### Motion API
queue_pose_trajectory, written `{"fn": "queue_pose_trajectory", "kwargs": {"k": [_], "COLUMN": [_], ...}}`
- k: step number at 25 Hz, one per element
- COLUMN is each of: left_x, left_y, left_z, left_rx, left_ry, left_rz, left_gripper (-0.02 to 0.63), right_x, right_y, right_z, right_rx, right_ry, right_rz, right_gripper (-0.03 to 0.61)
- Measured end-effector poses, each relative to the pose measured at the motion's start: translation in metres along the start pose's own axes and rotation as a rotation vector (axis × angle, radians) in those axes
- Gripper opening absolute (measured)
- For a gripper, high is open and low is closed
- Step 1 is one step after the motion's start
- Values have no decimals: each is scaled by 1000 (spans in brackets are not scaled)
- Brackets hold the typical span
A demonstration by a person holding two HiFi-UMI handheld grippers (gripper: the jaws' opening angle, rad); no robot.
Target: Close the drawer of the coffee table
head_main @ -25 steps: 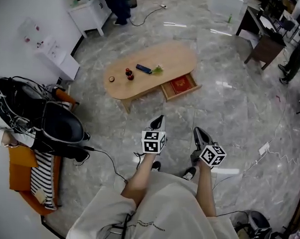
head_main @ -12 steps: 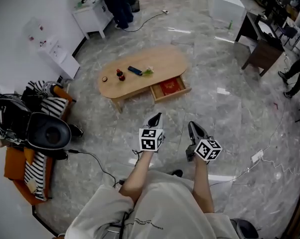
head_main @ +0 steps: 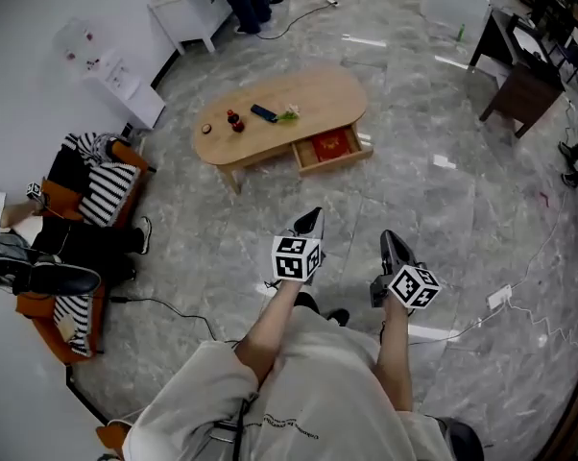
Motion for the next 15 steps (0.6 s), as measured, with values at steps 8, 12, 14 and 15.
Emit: {"fn": "queue_pose_trajectory", "kwargs": {"k": [8, 12, 14, 15], "left_x": [3, -3, -6, -6], "left_y": [-12, -13, -16, -19], "left_z": [2, 18, 36, 47], "left_rx": [4, 9, 16, 21], "left_ry": [-6, 15, 11, 9], "left_rz": [11, -43, -70, -79], "left_gripper": [9, 9, 9, 9], "right_x": [6, 9, 17, 21], "right_y": [-6, -12, -19, -24], "right_z": [11, 22, 31, 35], "right_rx": [-13, -53, -77, -85], "right_ry": [-33, -42, -35, -30], "right_rz": [30, -9, -35, -44], "right_gripper": [15, 15, 15, 15]}}
Point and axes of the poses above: the fingertips, and each gripper's own axes: z forward along the fingers, x to its right, y out of its underside, the point moved 8 cm from there along -z, backward along the fingers, and after that the axes turned 1 degree about z, right-handed, at the moved point
